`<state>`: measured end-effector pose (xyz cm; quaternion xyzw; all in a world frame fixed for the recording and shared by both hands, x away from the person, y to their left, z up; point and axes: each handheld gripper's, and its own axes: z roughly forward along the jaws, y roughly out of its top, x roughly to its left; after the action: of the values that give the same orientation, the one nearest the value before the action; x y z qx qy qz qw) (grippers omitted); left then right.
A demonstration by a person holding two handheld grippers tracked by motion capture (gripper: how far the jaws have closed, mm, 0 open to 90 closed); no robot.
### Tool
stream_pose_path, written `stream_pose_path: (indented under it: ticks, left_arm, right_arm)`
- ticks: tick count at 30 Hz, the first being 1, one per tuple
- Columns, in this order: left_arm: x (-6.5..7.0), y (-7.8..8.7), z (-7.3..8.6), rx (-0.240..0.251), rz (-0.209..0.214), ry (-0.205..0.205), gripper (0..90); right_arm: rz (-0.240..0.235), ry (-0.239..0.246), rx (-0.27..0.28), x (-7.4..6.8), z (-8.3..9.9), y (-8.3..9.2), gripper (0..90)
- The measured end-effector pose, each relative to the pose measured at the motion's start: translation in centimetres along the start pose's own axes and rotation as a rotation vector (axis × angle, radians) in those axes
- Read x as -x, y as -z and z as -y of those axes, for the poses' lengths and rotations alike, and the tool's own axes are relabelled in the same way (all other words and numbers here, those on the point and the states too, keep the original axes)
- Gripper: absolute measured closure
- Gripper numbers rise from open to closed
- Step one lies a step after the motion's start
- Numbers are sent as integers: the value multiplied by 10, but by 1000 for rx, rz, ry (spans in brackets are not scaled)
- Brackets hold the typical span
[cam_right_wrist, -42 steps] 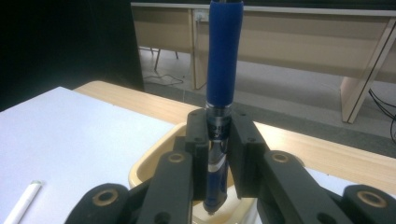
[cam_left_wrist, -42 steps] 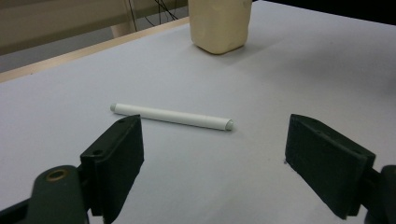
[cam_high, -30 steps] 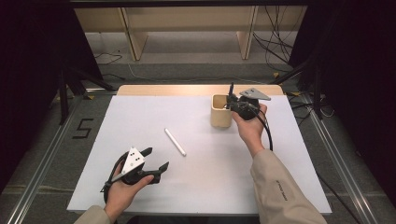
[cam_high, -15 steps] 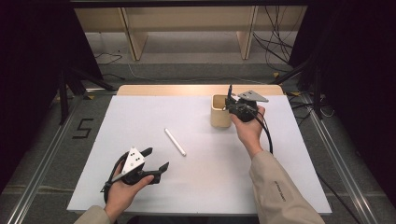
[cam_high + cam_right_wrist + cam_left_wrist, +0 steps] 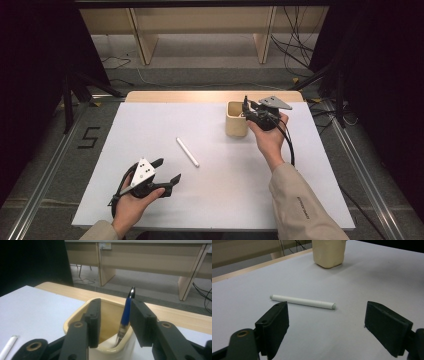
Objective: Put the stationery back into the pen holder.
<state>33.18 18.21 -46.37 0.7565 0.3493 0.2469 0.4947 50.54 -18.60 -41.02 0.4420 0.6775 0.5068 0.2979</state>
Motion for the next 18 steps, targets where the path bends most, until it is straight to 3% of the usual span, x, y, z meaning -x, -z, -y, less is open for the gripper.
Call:
stream_pose_path:
  ticks: [18]
  left_arm:
    - [0, -1, 1, -6, -2, 0, 196]
  right_arm:
    - [-100, 20, -58, -16, 0, 29, 424]
